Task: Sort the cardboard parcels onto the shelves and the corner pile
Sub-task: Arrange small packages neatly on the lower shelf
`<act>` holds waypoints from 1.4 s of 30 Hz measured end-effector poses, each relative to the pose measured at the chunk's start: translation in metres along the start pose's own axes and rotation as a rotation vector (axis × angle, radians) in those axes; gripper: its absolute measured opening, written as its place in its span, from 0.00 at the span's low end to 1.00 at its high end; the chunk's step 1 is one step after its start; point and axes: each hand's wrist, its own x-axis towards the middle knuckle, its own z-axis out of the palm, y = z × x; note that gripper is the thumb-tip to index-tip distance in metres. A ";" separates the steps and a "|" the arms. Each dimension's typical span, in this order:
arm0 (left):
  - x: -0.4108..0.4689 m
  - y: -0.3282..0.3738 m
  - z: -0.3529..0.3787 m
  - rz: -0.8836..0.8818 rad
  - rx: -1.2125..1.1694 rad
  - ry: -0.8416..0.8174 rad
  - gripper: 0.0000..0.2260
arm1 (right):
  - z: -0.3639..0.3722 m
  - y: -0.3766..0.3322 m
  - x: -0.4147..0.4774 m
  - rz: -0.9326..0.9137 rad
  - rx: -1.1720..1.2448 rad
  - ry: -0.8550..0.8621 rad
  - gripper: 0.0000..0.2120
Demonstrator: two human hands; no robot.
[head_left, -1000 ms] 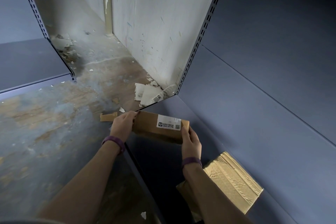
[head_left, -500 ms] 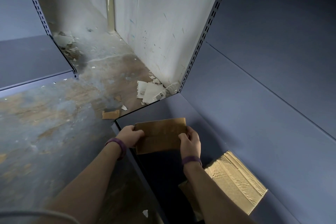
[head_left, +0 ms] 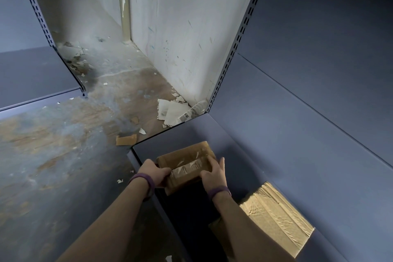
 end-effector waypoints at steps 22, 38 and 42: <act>-0.107 0.024 0.063 0.056 0.336 -0.047 0.16 | -0.076 -0.004 -0.078 0.056 0.014 0.370 0.22; -0.293 -0.004 0.112 -0.129 -0.145 -0.186 0.13 | -0.122 0.063 -0.217 0.214 -0.262 0.229 0.16; -0.331 -0.002 0.133 -0.114 -0.235 -0.114 0.09 | -0.146 0.078 -0.237 0.208 -0.244 0.140 0.19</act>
